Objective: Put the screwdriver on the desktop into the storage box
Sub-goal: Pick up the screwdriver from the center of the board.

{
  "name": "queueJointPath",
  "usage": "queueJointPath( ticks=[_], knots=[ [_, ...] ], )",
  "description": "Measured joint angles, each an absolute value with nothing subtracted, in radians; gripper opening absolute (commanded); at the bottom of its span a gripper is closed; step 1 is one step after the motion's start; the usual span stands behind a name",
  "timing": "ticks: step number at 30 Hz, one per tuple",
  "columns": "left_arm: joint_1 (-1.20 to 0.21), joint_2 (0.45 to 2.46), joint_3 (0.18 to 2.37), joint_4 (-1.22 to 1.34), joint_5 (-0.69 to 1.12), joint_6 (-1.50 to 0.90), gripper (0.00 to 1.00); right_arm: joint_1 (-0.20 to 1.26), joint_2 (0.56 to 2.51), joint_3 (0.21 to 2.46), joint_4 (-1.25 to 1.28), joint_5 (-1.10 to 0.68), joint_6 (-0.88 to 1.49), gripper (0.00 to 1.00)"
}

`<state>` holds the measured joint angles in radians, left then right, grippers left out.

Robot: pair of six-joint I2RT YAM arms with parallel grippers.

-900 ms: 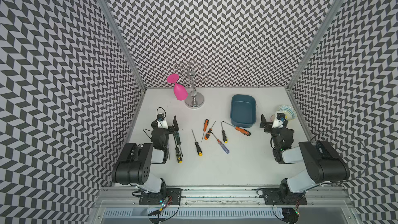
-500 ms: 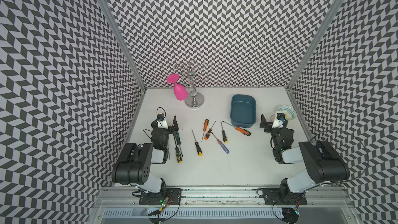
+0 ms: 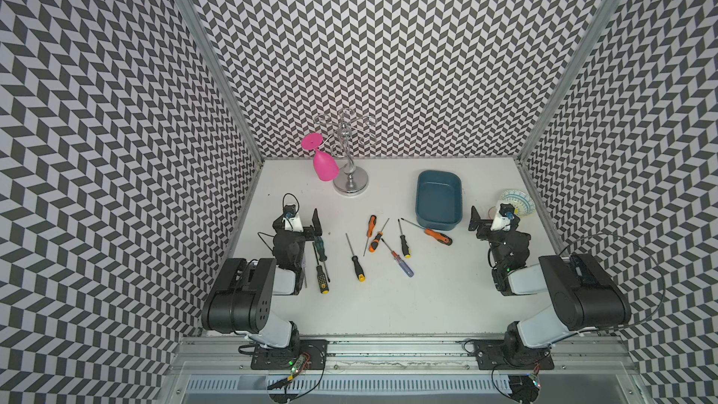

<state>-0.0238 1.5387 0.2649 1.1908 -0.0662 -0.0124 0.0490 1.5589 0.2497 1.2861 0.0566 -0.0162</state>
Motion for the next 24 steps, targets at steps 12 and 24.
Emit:
queueJointPath(
  ticks=[12,24],
  knots=[
    [-0.029,1.311,0.561,0.721,-0.175,-0.133,1.0,0.049,1.259,0.472,0.815,0.026,0.075,0.99],
    [-0.014,1.182,0.756,0.269,-0.066,-0.596,0.96,0.021,1.127,0.557,0.541,-0.26,0.638,0.92]
  ],
)
